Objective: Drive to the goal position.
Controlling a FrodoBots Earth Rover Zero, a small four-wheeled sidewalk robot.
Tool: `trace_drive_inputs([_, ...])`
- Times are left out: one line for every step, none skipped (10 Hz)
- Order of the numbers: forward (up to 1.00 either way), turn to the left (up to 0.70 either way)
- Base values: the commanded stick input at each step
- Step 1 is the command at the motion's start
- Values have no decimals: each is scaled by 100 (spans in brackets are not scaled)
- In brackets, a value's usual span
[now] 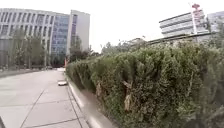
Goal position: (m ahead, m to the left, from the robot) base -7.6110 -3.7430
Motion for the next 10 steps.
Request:
trace_drive_inputs([5,0])
trace_drive_inputs([5,0])
trace_drive_inputs([5,0])
trace_drive_inputs([5,0])
trace_drive_inputs([5,0])
trace_drive_inputs([5,0])
trace_drive_inputs([5,0])
trace_drive_inputs([5,0])
trace_drive_inputs([5,0])
trace_drive_inputs([5,0])
